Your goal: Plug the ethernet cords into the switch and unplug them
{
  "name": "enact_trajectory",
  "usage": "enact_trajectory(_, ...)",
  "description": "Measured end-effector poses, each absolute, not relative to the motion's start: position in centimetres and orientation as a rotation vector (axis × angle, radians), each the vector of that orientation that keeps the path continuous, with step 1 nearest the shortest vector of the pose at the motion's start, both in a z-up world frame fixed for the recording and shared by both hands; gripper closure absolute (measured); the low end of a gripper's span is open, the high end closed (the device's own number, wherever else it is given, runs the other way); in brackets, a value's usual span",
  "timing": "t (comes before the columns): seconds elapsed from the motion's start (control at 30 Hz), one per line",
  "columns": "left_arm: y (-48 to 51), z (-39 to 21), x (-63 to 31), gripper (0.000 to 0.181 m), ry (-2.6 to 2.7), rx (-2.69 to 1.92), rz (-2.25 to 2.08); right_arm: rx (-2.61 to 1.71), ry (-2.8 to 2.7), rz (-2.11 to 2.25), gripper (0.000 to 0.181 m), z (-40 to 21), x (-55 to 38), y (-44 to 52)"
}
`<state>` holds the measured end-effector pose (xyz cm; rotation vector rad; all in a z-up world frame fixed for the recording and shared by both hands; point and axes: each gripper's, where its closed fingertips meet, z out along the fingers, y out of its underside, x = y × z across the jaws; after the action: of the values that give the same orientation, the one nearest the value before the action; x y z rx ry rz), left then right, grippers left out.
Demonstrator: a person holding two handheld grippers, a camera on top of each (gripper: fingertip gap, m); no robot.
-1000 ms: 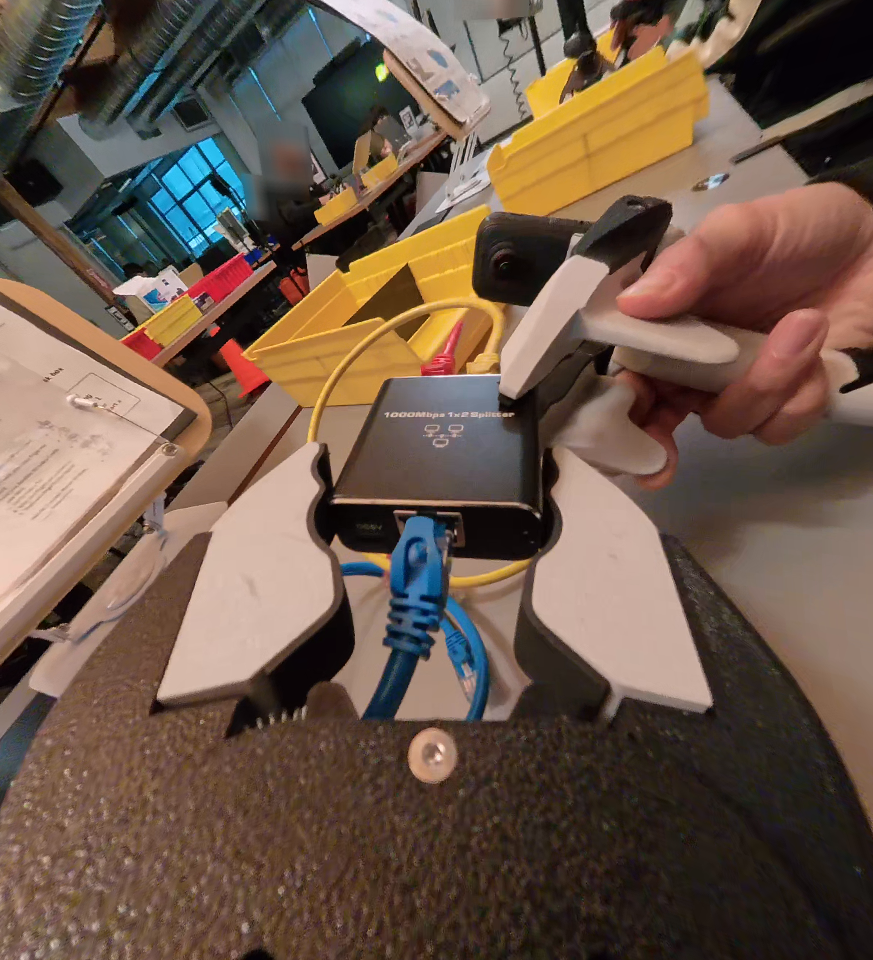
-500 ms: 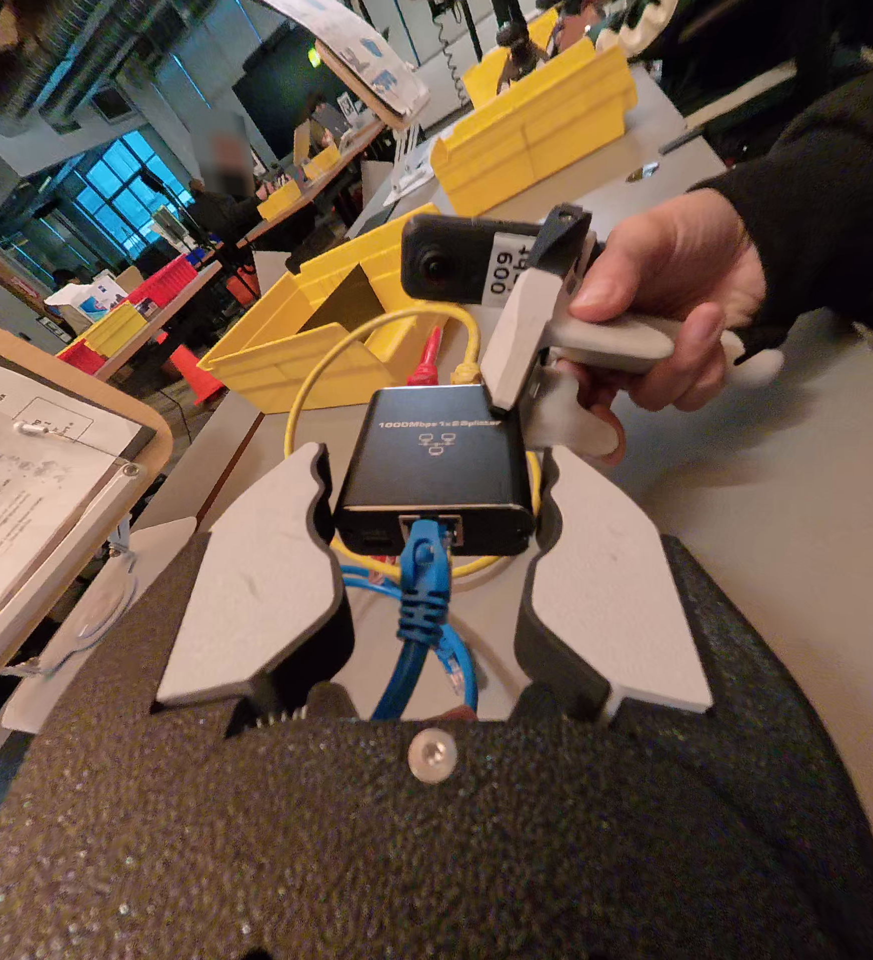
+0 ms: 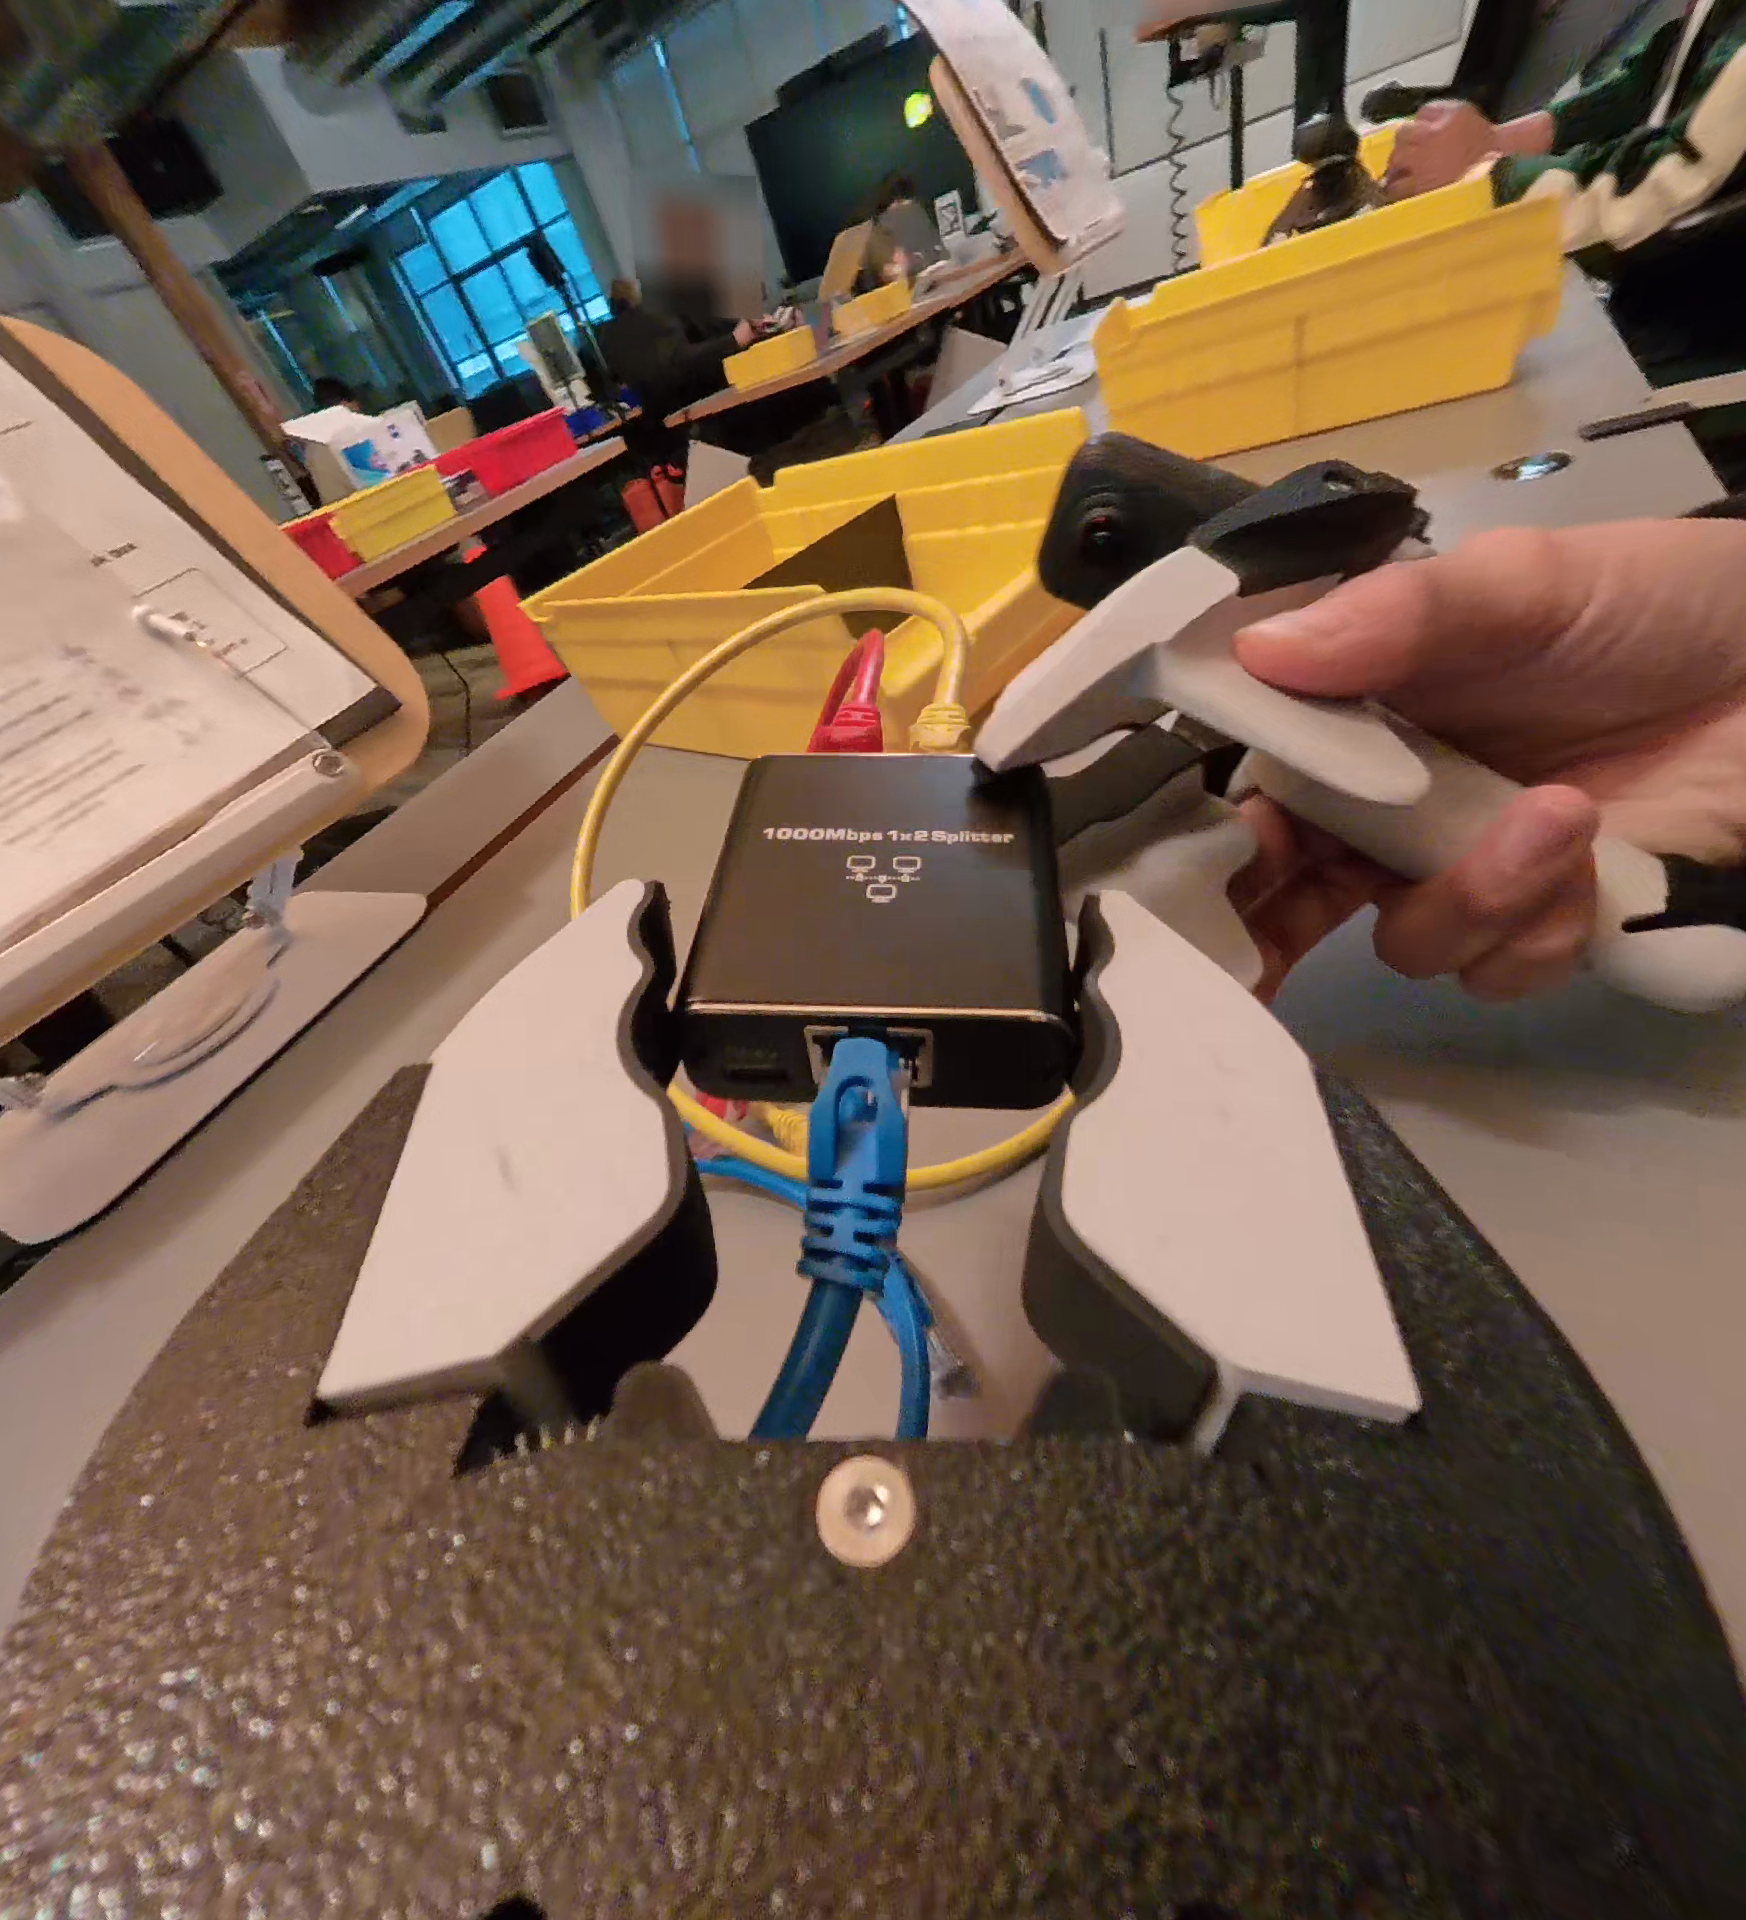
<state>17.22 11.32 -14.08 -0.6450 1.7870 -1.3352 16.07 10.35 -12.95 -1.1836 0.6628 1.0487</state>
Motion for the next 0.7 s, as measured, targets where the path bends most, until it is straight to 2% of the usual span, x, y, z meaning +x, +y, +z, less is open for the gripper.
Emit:
enact_trajectory(0.3, 12.2, -14.3, 17.5, 0.108, 1.719, -0.714, -1.393, -1.109, 0.799, 0.963, 0.148, -13.6, 17.7, 10.5)
enact_trajectory(0.47, 12.6, -14.6, 17.2, 0.108, 1.713, -0.720, -1.299, -1.049, 0.836, 0.943, 0.165, -13.2, 17.5, 10.7)
enact_trajectory(0.6, 12.9, -15.0, 16.9, 0.108, 1.704, -0.738, -1.249, -1.041, 0.845, 0.936, 0.159, -13.1, 16.9, 11.3)
enact_trajectory(0.7, 13.0, -15.0, 16.8, 0.108, 1.686, -0.754, -1.241, -1.016, 0.883, 0.918, 0.167, -13.2, 17.1, 11.6)
